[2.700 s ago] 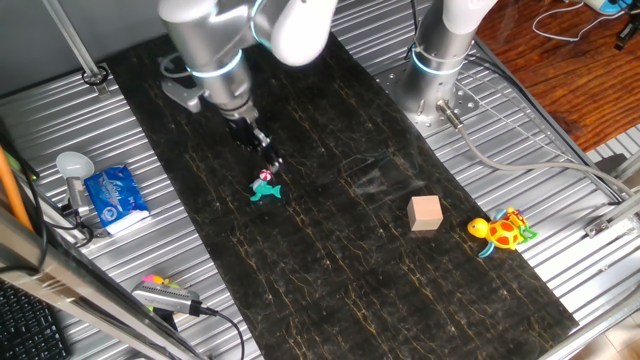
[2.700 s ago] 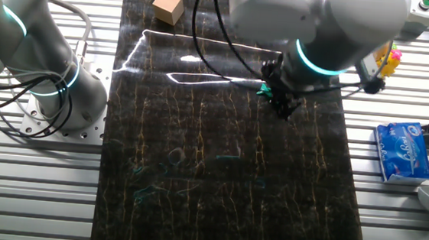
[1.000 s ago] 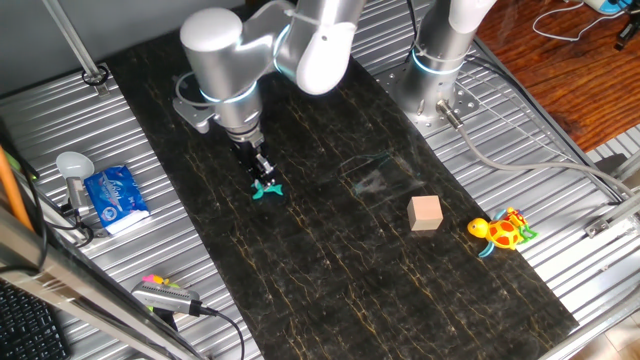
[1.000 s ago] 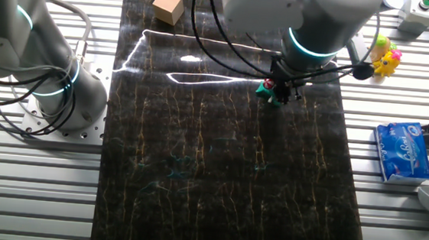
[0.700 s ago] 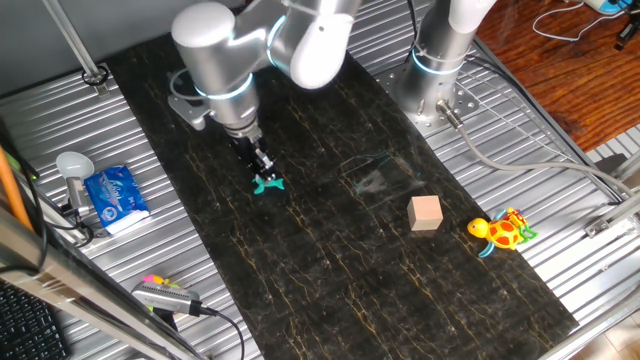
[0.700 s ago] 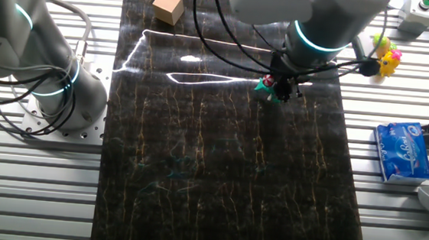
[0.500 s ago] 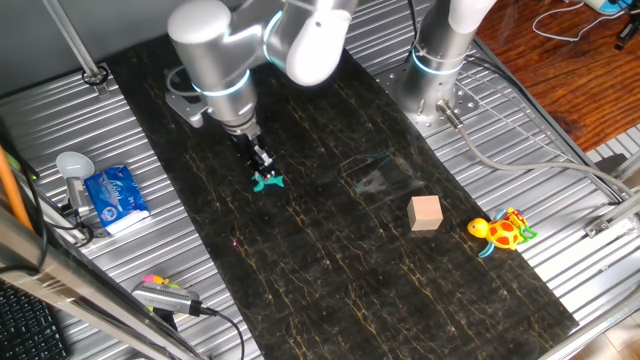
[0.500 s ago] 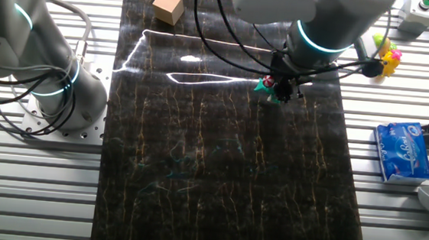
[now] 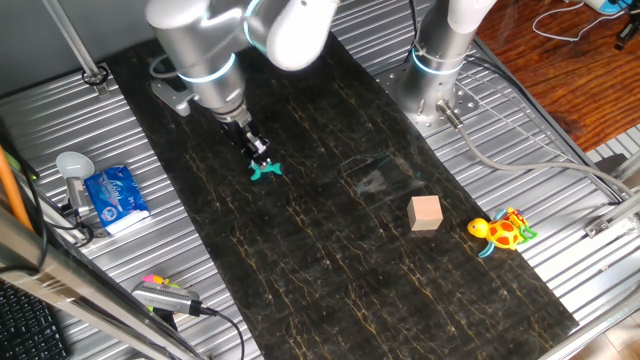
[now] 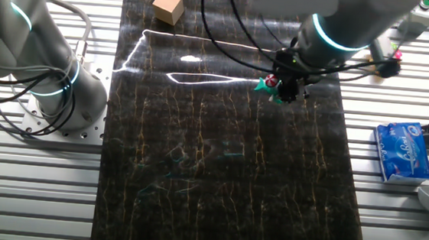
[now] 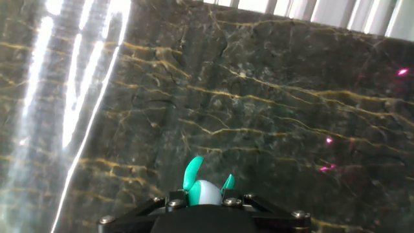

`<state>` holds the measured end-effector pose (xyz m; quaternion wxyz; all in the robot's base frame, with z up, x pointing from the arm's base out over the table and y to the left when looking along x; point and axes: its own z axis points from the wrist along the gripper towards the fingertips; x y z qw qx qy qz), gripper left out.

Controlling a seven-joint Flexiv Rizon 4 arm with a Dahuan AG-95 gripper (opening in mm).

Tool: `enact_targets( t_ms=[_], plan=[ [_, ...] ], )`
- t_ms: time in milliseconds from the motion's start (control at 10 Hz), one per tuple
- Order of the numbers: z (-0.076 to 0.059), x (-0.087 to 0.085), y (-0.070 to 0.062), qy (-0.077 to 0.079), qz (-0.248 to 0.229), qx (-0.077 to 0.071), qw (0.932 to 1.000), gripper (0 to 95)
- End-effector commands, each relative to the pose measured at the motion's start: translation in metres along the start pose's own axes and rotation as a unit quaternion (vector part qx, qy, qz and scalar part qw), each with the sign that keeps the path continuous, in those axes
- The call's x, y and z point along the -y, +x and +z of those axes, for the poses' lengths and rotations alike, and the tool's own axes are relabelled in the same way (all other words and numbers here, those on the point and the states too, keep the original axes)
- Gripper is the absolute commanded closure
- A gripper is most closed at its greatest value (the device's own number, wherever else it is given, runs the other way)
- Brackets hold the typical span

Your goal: Grasp the moving object

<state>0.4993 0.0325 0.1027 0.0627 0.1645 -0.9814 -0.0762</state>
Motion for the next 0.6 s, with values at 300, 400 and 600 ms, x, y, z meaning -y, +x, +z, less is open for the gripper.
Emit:
enact_targets(
  t_ms=[300,400,600],
  plan=[
    [-0.0121,-0.0109,0.0084,0.011,0.012,-0.011,0.9998,95.0],
    [-0.0128,-0.0116,0.0084,0.009,0.012,-0.008,0.9998,95.0],
    [-0.0143,-0.0135,0.0094,0.009,0.012,-0.007,0.9999,95.0]
  ],
)
